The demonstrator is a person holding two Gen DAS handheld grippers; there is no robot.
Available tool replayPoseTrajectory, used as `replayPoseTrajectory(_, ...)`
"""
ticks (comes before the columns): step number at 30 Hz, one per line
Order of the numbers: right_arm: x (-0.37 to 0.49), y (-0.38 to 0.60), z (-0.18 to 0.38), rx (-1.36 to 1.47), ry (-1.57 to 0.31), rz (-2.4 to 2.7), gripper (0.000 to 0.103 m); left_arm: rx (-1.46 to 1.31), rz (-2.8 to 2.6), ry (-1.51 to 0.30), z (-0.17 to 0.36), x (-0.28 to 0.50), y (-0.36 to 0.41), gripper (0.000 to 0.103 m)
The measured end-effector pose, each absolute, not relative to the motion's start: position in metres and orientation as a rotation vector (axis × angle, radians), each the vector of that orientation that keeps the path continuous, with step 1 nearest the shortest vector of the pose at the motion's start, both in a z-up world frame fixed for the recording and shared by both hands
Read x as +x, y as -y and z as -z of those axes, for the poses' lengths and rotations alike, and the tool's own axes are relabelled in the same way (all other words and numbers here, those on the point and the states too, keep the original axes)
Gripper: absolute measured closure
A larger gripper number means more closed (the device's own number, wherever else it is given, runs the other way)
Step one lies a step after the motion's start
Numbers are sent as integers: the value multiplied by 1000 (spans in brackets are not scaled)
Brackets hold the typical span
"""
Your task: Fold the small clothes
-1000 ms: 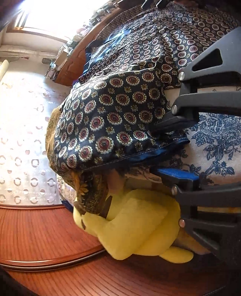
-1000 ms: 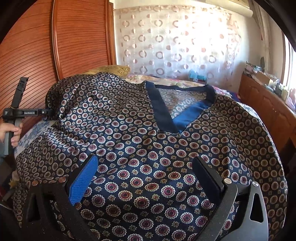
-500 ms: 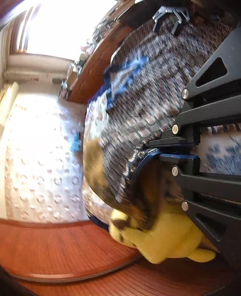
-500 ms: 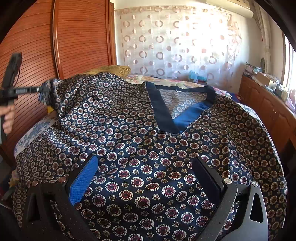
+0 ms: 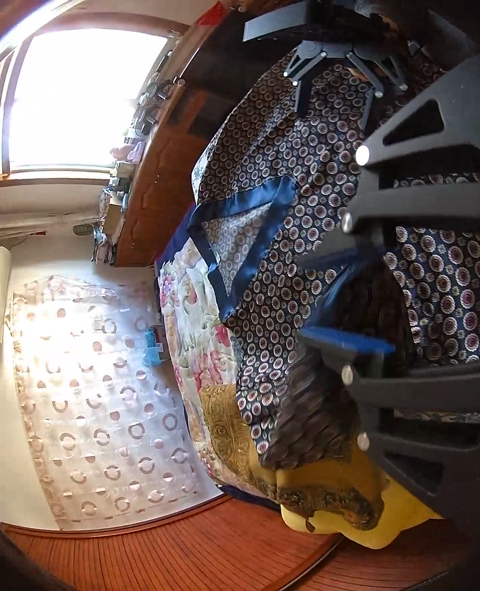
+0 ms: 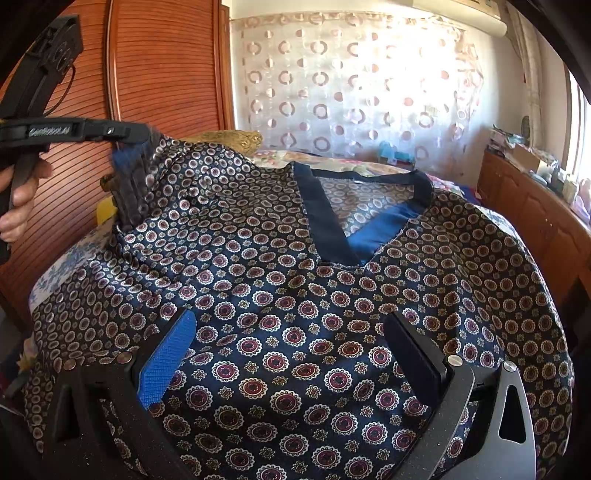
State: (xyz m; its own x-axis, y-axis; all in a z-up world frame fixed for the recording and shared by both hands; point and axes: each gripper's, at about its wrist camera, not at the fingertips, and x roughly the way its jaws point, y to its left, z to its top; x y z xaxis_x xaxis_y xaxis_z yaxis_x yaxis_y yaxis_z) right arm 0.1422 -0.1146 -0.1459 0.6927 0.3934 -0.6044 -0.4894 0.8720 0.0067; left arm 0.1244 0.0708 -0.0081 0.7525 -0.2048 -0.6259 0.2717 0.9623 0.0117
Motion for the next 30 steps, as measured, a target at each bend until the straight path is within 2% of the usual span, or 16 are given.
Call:
replayPoseTrajectory(7, 142, 114, 146, -159, -638, -496, 0, 81, 173, -661, 19, 95, -99, 59)
replayPoseTrajectory(12, 142, 113, 146, -164, -641, -497, 0, 61, 114, -729, 53, 90, -121, 53)
replayPoseTrajectory(20, 144, 111, 149, -173, -653, -499, 0, 48, 88, -843, 105, 105, -127, 51)
replayPoseTrajectory(30, 150, 104, 149, -197, -685, -548, 0, 20, 84, -872, 125, 114, -129, 49)
